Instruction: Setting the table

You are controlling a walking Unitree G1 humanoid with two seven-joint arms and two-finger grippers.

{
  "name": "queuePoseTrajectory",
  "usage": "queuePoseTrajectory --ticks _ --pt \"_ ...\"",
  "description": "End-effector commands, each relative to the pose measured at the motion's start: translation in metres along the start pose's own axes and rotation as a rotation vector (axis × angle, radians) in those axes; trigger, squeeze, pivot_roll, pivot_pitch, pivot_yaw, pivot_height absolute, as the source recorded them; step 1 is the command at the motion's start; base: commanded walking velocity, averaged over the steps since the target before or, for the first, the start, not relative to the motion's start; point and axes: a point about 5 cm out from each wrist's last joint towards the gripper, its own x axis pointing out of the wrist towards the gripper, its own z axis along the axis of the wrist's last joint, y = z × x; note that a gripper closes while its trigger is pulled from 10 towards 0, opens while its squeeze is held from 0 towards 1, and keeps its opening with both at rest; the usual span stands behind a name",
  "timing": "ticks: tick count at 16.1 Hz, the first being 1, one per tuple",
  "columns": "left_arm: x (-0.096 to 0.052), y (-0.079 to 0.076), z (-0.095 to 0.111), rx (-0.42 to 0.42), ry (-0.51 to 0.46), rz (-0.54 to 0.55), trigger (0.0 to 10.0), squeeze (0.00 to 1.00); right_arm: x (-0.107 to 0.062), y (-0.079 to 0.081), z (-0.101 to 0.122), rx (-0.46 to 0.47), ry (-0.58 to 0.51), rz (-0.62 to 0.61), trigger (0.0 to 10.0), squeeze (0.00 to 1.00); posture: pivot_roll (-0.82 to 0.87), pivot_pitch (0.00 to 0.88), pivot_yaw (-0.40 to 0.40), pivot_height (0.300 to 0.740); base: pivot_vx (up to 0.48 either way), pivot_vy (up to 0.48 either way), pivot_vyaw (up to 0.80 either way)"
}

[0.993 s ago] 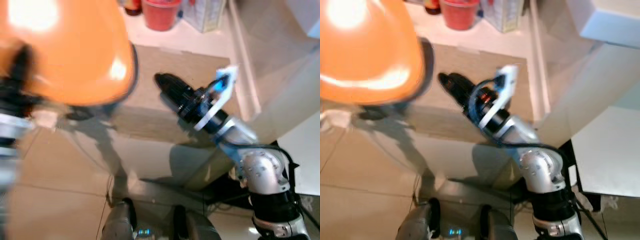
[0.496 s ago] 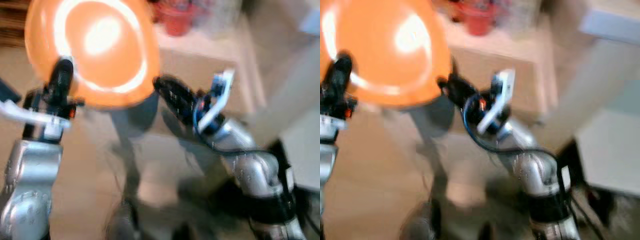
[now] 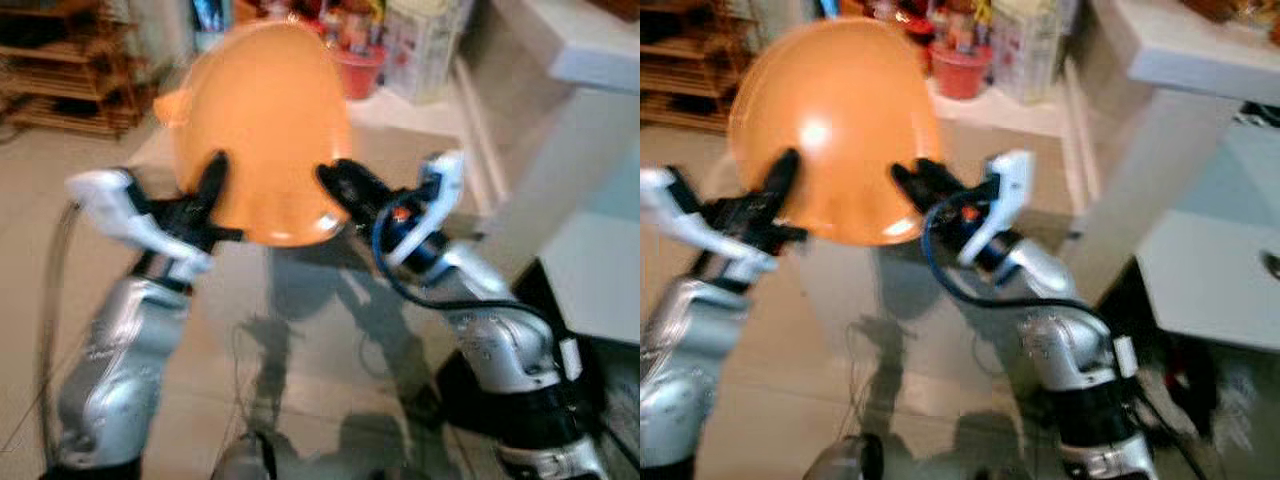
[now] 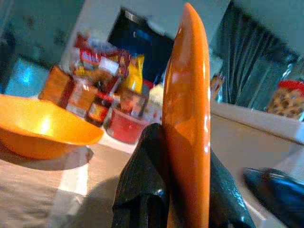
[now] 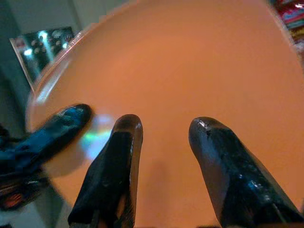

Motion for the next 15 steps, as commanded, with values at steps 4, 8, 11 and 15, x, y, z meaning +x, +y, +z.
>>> queuePoseTrajectory --ticks 4,8,11,15 --pt "0.004 -0.009 -0.002 0.029 -0.02 -0.058 10.0 0.0 -0.002 -0.008 0.002 -0.058 0.013 -0.016 10.0 0.0 -0.08 0.037 -0.007 0.74 0.0 -0.468 0.0" --pt "0.001 -0.009 -0.007 0.036 -0.001 -0.068 10.0 0.0 -0.001 -0.011 0.003 -0.087 0.015 -0.035 10.0 0.0 -0.08 0.056 0.003 0.74 0.0 -0.469 0.0" --pt "-0.008 -0.004 -0.022 0.039 0.057 -0.044 10.0 0.0 -0.001 -0.021 -0.006 -0.155 0.06 -0.134 10.0 0.0 -0.09 0.074 0.01 0.74 0.0 -0.469 0.0" --pt "-0.017 -0.003 -0.036 0.046 0.124 -0.043 10.0 0.0 -0.009 -0.032 -0.018 -0.227 0.124 -0.241 10.0 0.0 -0.09 0.095 0.015 0.74 0.0 -0.467 0.0"
